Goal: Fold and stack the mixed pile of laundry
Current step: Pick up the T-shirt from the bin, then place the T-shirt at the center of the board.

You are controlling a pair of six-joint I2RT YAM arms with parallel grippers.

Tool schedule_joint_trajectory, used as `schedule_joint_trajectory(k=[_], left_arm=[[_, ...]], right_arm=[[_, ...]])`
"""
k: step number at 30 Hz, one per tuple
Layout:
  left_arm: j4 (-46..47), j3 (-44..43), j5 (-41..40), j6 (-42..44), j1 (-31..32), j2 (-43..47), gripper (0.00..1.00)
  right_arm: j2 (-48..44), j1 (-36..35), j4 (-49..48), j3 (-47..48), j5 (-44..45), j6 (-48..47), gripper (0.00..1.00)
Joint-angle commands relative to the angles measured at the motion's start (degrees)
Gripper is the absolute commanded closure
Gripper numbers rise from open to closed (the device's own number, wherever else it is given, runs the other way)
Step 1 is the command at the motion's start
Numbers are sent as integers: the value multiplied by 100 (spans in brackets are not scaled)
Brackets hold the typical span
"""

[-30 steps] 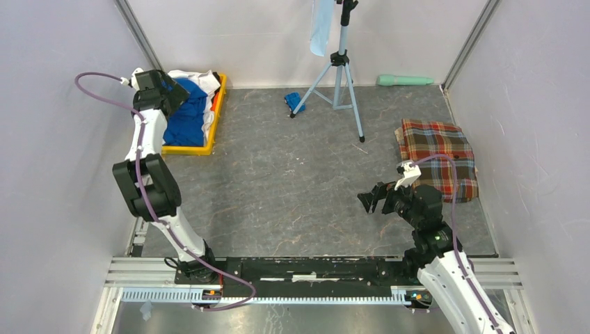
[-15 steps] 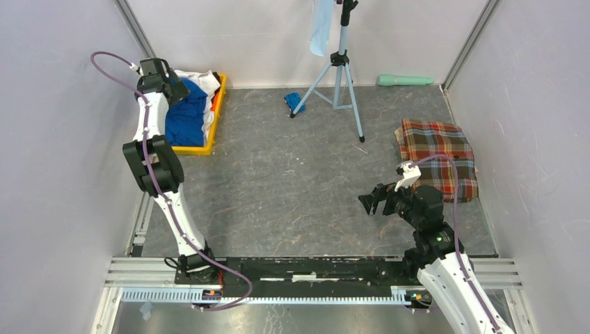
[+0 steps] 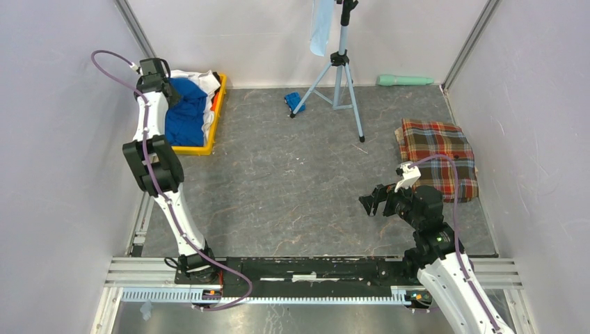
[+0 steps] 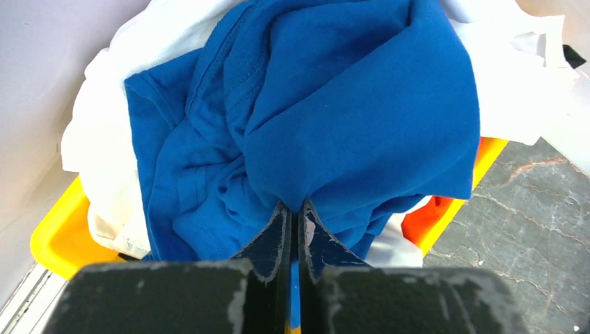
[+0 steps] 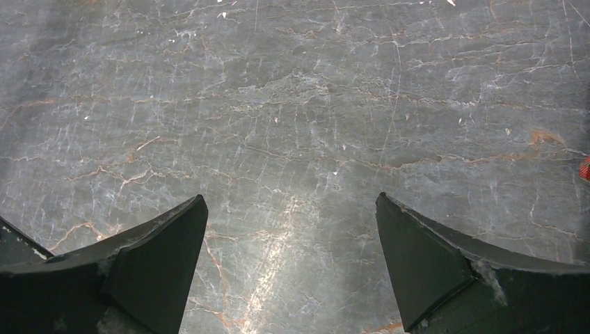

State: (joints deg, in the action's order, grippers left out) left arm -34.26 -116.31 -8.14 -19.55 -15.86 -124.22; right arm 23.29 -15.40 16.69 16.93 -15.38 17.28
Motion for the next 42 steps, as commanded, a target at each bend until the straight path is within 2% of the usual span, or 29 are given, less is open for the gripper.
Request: schedule_joint_trajectory(k=[1,10,14,21,27,30,35,39,42], left_arm=[[-41,-234,-12,-220,79,751,98],[-115,-873,784,-628,671,1867,98],[-196,-1162,1380,-816,842,2164,98],[-140,-2225,2509,-842,1349,2615,98],[391,-2115,3347,-1489,1480,3344,98],[392,-1455,3628,-1952,1481,3855,98],[636,849,3811,-2490,1516,5014,96],[917,2764,3522,-2797,2155,5608,96],[888,3780,2854,-2641,3208,5533,93]], right_arm=[[-70,-29,-44,182,82,-91,2],[8,-33,-26,191,169,-2,2],[116,-31,-9,212,138,30,2],[189,-27,-28,254,145,58,2],[242,-30,-109,327,164,98,3],[266,-26,-156,343,157,126,3],[329,-27,-268,323,34,212,3],[360,-33,-446,283,-105,268,4],[372,-33,-545,234,-80,259,5]])
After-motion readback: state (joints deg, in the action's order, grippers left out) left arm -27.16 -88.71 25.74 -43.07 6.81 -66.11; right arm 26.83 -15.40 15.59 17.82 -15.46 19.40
